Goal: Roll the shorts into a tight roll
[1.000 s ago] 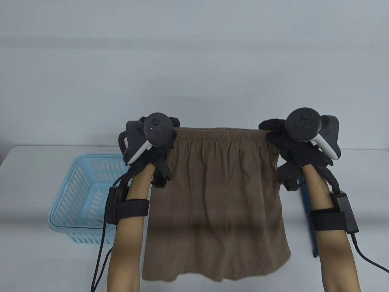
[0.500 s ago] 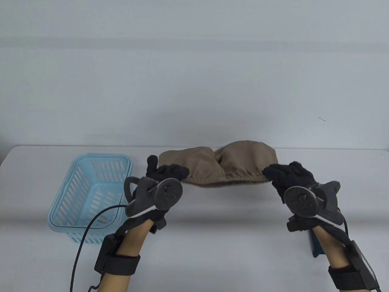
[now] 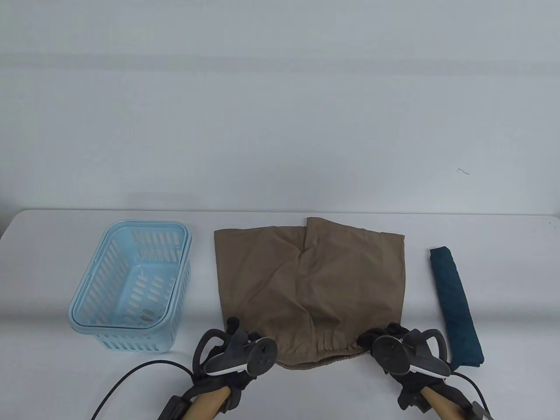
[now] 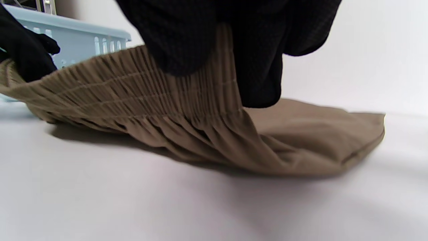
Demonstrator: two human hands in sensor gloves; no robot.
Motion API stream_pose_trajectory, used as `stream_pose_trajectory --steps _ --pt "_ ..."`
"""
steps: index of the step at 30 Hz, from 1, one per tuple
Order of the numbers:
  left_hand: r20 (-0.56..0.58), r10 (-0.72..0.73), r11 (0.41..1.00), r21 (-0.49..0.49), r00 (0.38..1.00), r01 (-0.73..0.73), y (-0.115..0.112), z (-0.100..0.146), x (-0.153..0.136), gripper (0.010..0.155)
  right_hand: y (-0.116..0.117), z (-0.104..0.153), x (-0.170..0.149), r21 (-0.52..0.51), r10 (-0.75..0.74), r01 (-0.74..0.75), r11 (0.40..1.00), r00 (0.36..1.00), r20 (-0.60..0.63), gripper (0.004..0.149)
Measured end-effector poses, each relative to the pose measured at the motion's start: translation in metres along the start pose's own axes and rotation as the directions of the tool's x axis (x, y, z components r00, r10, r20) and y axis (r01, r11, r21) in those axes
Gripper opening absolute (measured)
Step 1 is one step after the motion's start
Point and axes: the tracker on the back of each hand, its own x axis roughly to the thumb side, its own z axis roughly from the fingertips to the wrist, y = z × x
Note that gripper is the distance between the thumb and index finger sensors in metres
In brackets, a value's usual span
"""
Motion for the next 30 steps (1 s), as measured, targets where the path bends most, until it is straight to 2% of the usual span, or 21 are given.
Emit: stream_pose_trajectory --steps 7,12,13,23,26,30 --pt "0.022 0.043 0.995 -0.091 0.999 -0.041 -0.019 0.005 0.003 0.046 0.016 0.007 0.0 0.11 -0.042 0.041 0.993 0.999 0.004 0.043" --pt "0.045 0.034 0.985 -0.171 0.998 -0.026 -0.023 0.007 0.006 0.056 0.025 0.015 -0.001 0.285 -0.124 0.115 0.952 0.992 0.015 0.049" --pt "0.042 0.041 0.984 -0.175 0.998 -0.033 -0.024 0.007 0.006 0.058 0.026 0.016 -0.002 0.295 -0.134 0.125 0.947 0.991 0.01 0.049" --pt "0.024 0.097 0.982 -0.162 0.995 -0.092 -0.022 0.003 0.005 0.05 0.025 0.012 0.0 0.345 -0.183 0.173 0.923 0.983 -0.004 0.044" --pt "0.015 0.123 0.978 -0.172 0.992 -0.119 -0.017 0.001 0.0 0.05 0.021 0.01 0.0 0.332 -0.185 0.18 0.926 0.983 -0.016 0.044" --pt "-0.019 0.171 0.983 -0.072 0.985 -0.172 0.002 -0.005 -0.009 0.05 0.008 0.006 0.004 0.255 -0.216 0.221 0.941 0.975 -0.048 0.048"
